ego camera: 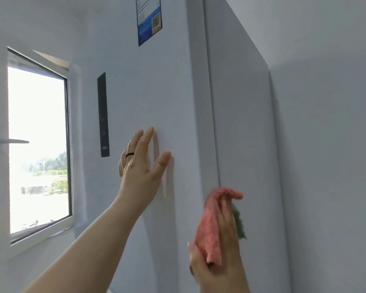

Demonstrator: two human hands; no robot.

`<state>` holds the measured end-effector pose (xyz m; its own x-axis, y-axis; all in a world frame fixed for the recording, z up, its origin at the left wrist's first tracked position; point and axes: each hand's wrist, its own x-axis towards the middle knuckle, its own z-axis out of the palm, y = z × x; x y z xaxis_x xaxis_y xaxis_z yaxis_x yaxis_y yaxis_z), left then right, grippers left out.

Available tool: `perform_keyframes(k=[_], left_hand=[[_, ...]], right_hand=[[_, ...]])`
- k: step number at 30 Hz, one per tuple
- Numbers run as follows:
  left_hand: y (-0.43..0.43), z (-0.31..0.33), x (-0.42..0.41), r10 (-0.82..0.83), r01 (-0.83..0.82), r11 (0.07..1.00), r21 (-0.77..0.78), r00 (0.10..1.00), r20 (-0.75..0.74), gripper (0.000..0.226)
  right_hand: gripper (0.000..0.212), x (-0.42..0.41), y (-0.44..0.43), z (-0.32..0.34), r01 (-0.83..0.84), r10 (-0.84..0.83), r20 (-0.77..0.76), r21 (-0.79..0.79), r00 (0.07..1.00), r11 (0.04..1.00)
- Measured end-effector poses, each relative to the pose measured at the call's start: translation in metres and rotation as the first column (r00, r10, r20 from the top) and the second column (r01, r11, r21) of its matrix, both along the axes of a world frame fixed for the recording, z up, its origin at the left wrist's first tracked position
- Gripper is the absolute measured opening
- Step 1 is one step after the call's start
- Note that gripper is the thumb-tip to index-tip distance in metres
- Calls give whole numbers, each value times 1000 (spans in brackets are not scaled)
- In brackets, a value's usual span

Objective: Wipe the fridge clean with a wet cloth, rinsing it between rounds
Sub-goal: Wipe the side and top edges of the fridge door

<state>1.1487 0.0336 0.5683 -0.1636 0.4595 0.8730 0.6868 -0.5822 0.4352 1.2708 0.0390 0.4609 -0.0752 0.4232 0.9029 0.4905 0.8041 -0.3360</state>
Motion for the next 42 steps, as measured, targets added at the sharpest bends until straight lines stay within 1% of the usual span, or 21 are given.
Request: perform_keyframes(k=[1,2,4,6,7,8,10,12,15,16,19,20,22,24,28,30,32,35,38,40,42], left_hand=[[-2,-3,-1,-4,4,1000,17,1000,7,48],[-6,-6,-2,-15,15,999,33,1000,20,46],[-12,-16,-4,-48,46,998,50,998,43,46],[-18,-31,-7,-51,49,998,42,998,45,47],[-20,-42,-9,-46,45,998,37,998,38,47],[-22,-53,-10,-45,44,999,30,998,33,47],[-25,-76,-12,-43,42,999,7,998,37,45],[-26,-100,-13,-30,33,999,-33,997,67,44],[-29,-130,-11,-24,38,991,-130,993,115,45],[-32,-141,-9,-21,44,985,-165,990,138,45],[-41,-165,-5,-8,61,972,-228,974,226,36],[-45,-176,-4,-1,69,963,-262,968,251,31],[-51,-192,-2,9,88,941,-327,959,285,38],[-55,-205,0,19,103,915,-390,955,296,39],[-58,-235,-1,30,117,882,-456,953,302,30],[-65,-254,5,21,117,861,-494,964,266,19],[-66,-273,9,-5,125,837,-532,975,222,25],[-63,-288,18,-25,78,830,-552,994,102,31],[-60,-297,22,-21,8,827,-562,1000,-17,44],[-60,-307,20,-35,-12,818,-575,997,-71,53],[-58,-313,15,-39,-35,826,-563,992,-118,62]], right_hand=[[94,5,-2,14,-38,39,-31,29,999,999],[85,7,-6,34,-114,114,-19,-12,993,993],[79,8,-7,65,-79,83,-38,87,996,993],[76,7,-9,62,-149,154,-93,54,984,987],[77,7,-13,48,-195,196,-83,15,977,981],[80,5,-11,26,-172,173,-44,14,984,985],[94,2,-3,-31,16,-16,12,-3,1000,1000],[102,1,7,-76,100,-98,32,-105,995,989],[102,4,-8,-93,93,-98,0,-293,995,951],[97,7,-17,-90,11,-26,-35,-377,999,926],[78,8,-24,-57,-147,91,-209,-270,974,952],[73,7,-23,-51,-156,99,-234,-237,967,959],[72,3,-19,-57,-170,134,-199,-175,971,970],[76,2,-21,-98,-150,124,-139,-193,982,970],[77,8,-33,-187,-47,-8,-154,-347,988,937],[85,11,-37,-194,-92,-9,-189,-516,982,852],[81,11,-39,-183,-86,16,-119,-612,993,786],[72,11,-40,-179,-13,18,3,-557,1000,831],[72,9,-43,-204,-28,46,19,-543,999,840],[72,9,-48,-242,-36,43,-5,-669,999,743],[72,7,-57,-278,-104,35,-106,-760,994,642]])
